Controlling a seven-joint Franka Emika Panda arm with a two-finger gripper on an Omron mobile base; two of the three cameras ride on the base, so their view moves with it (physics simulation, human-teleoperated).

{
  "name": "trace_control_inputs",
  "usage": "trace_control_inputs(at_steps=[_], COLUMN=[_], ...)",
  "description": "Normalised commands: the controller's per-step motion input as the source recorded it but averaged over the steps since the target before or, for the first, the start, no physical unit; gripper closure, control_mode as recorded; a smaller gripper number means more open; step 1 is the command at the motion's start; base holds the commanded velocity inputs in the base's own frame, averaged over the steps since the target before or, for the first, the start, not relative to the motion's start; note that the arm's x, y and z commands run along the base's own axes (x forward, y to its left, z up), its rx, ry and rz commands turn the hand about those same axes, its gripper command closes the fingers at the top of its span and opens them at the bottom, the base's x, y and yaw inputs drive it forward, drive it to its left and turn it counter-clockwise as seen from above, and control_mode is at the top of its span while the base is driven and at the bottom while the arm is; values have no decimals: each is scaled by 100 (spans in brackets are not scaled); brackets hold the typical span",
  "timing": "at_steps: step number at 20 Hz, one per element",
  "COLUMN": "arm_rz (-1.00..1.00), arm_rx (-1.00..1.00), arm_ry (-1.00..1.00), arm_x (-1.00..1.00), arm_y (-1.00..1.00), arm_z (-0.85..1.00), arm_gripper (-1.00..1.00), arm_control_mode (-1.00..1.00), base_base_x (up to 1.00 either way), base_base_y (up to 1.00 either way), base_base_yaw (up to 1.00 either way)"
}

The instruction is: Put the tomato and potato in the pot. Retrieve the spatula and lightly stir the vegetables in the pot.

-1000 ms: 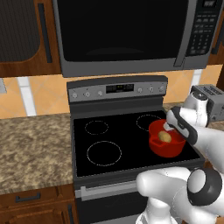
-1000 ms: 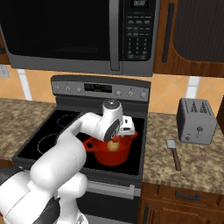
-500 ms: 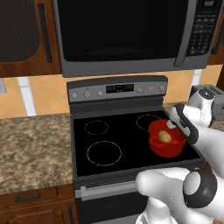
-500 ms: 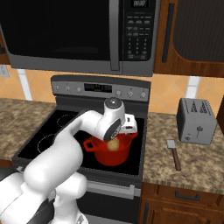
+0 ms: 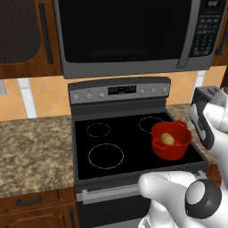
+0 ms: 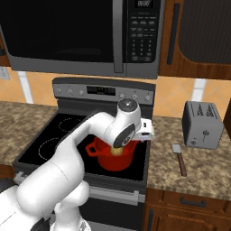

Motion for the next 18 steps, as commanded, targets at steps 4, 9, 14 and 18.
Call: trace_control_inputs(at_steps=[4, 9, 14, 18], arm_rz=[-3, 0, -1, 0], arm_rx=[0, 0, 0, 0], arm_ry=[18, 11, 8, 10], arm_x=[4, 1, 0, -12], arm_y=[-96, -90, -50, -43], arm_z=[-29, -30, -15, -30], arm_gripper=[-100, -100, -100, -100], arm_control_mode=[-100, -100, -100, -100], base_base_x=[0, 0, 0, 0], base_base_y=[0, 0, 0, 0], base_base_yaw=[0, 0, 0, 0])
